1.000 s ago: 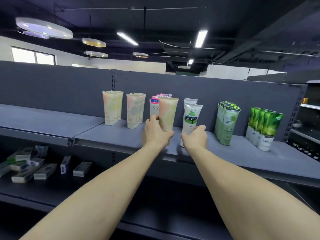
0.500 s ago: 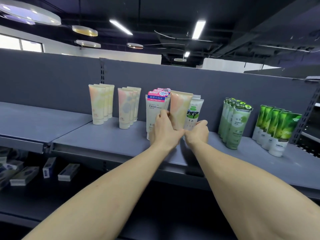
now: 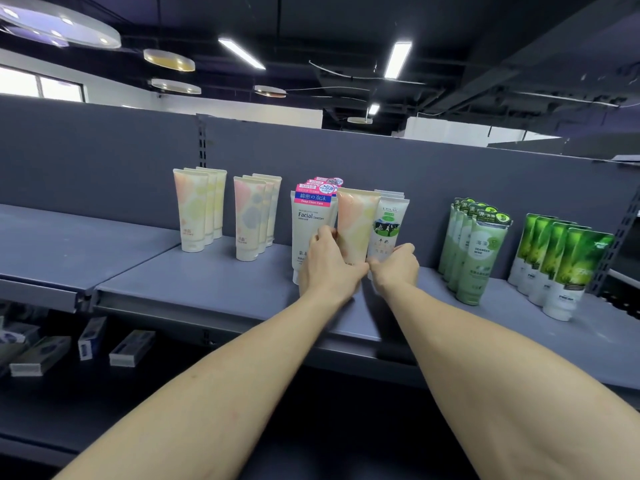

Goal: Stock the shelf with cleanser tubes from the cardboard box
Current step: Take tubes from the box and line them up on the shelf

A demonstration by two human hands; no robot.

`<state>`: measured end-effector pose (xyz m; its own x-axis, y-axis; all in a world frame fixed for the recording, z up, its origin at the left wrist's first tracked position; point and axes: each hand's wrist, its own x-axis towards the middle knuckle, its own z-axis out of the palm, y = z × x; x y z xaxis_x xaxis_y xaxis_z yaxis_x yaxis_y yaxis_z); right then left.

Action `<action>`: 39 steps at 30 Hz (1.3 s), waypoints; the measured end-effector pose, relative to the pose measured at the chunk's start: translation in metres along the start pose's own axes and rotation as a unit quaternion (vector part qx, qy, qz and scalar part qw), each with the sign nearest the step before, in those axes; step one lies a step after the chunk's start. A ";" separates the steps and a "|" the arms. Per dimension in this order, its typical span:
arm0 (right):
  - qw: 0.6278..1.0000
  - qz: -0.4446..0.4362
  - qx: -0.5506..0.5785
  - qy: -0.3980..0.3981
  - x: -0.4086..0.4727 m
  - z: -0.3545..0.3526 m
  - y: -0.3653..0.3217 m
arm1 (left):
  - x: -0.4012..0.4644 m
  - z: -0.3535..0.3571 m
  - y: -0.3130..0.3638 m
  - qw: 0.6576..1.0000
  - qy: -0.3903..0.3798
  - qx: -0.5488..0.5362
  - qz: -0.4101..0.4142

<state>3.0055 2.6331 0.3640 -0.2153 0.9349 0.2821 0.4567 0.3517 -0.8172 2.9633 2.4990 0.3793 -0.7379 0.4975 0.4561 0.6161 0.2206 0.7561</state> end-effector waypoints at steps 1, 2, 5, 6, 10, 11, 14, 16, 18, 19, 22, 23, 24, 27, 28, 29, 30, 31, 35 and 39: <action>1.000 0.000 -0.001 0.000 0.000 0.000 0.000 | 0.000 0.000 0.000 1.000 0.001 0.001 0.003; 1.000 0.000 0.000 0.000 0.000 0.000 0.000 | -0.001 0.001 0.000 1.000 0.002 0.000 0.005; 1.000 -0.001 -0.005 0.001 0.000 0.000 0.000 | -0.002 0.003 0.001 1.000 0.001 0.002 0.008; 1.000 -0.002 -0.005 0.001 0.001 0.000 0.001 | -0.002 0.004 0.000 1.000 -0.001 0.002 0.008; 1.000 0.002 0.001 -0.002 0.004 0.002 0.004 | -0.003 0.006 -0.001 1.000 0.000 -0.001 0.010; 1.000 0.004 0.002 -0.004 0.004 0.002 0.005 | -0.003 0.006 -0.001 1.000 0.001 0.000 0.009; 1.000 0.011 0.003 -0.009 0.006 0.002 0.003 | -0.003 0.004 -0.001 1.000 0.002 0.000 0.010; 1.000 0.014 0.004 -0.014 0.008 0.001 0.002 | -0.003 0.001 0.000 1.000 0.004 -0.002 0.008; 1.000 0.017 0.003 -0.021 0.009 0.002 0.002 | -0.004 -0.002 -0.001 1.000 0.003 -0.001 0.005; 1.000 0.021 0.002 -0.024 0.008 0.002 0.003 | -0.006 -0.003 -0.001 1.000 0.001 0.002 0.004; 0.999 0.032 0.002 -0.013 0.002 0.000 0.003 | -0.010 -0.008 -0.003 1.000 0.001 0.011 0.004; 0.999 0.032 0.001 -0.008 0.000 -0.002 0.002 | -0.012 -0.010 -0.003 1.000 0.003 0.012 0.003; 0.999 0.031 -0.003 -0.007 -0.003 -0.003 0.001 | -0.014 -0.012 -0.003 1.000 0.006 0.012 0.003; 0.999 0.038 -0.016 -0.012 -0.010 -0.010 0.001 | -0.022 -0.017 -0.001 1.000 0.011 0.011 0.002; 0.999 0.041 -0.020 -0.013 -0.012 -0.013 0.001 | -0.025 -0.019 0.000 1.000 0.011 0.009 0.002; 0.999 0.039 -0.027 -0.014 -0.015 -0.016 0.001 | -0.028 -0.020 0.002 1.000 0.013 0.008 0.002; 0.998 0.032 -0.041 -0.017 -0.018 -0.020 0.002 | -0.031 -0.022 0.003 1.000 0.014 0.007 0.003; 0.998 0.022 -0.059 -0.025 -0.021 -0.023 0.002 | -0.034 -0.025 0.005 1.000 0.016 0.005 0.006; 0.987 -0.019 -0.135 -0.088 -0.033 -0.028 0.001 | -0.045 -0.035 0.009 1.000 0.021 -0.001 0.010; 0.976 -0.020 -0.171 -0.132 -0.042 -0.019 0.000 | -0.049 -0.044 0.005 1.000 0.021 0.002 0.016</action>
<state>3.0313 2.5951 0.3617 -0.4334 0.8913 0.1330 0.6958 0.4247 -0.5792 2.9904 2.4392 0.3813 -0.7292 0.4680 0.4992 0.6400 0.2081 0.7397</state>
